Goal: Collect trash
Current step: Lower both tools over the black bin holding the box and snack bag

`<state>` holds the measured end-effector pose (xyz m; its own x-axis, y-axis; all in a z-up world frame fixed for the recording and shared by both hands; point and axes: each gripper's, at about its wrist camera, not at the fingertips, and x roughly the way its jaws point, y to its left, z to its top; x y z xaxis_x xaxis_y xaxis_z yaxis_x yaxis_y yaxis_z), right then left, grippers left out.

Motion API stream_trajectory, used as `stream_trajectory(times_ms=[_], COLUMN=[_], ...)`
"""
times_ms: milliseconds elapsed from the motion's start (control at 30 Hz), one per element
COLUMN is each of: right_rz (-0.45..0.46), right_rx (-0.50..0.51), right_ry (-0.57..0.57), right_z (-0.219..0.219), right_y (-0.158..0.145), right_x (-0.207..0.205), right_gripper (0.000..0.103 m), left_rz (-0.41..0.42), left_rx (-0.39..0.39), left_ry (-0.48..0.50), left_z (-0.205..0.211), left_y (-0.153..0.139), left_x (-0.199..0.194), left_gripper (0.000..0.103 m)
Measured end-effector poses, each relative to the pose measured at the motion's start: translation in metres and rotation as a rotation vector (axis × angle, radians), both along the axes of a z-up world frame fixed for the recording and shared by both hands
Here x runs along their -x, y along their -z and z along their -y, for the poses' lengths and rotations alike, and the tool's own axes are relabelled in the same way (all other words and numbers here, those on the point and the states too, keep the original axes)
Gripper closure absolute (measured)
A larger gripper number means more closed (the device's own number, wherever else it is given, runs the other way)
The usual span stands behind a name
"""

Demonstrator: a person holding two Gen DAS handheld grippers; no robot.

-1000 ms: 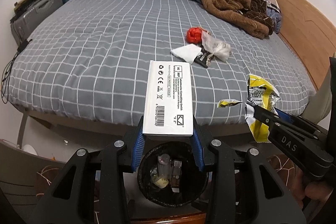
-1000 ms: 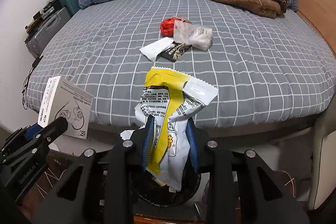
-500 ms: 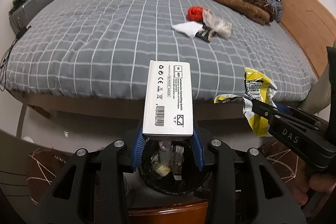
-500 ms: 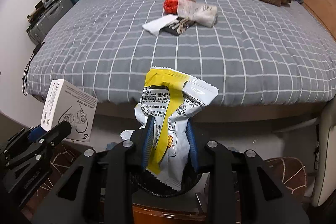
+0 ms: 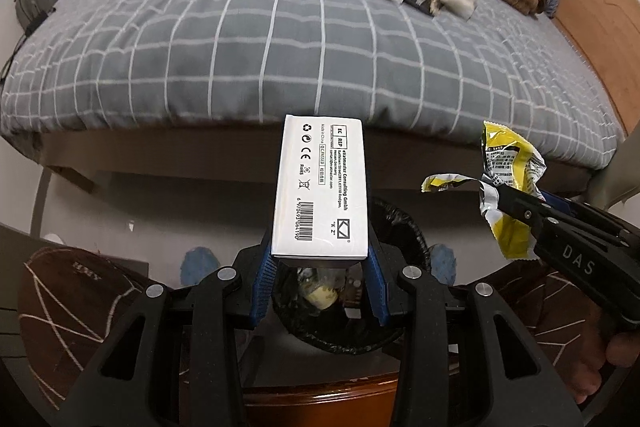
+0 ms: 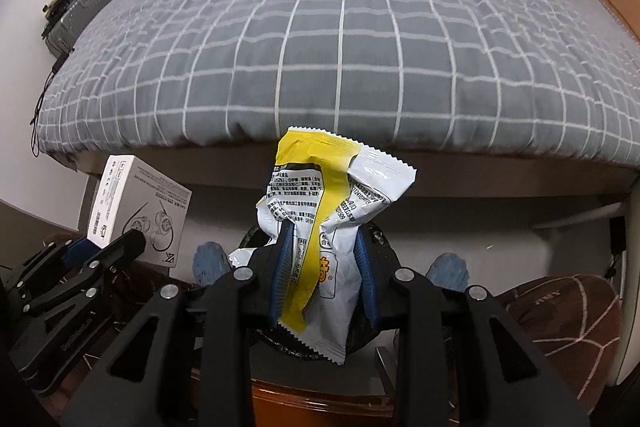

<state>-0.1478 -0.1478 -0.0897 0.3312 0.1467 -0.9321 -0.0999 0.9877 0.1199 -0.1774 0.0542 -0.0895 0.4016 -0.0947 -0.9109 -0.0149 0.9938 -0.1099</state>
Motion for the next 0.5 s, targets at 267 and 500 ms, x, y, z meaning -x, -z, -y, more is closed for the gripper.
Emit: stream_trajectory(times_ms=[267,500], right_rz=[-0.064,-0.131], right_rx=[0.014,0.024], right_ry=[-0.012,-0.023], right_z=[-0.006,-0.014], right_y=[0.039,0.073], right_x=[-0.001,-0.002], right_gripper=[0.074,0.074], left_rz=[-0.071,-0.115], left_rx=[0.007,0.010], left_ry=[0.005,0.001], left_z=[-0.001,-0.004], left_y=[0.047,0.073], left_x=[-0.007,-0.015], left_gripper=[0.064,0.064])
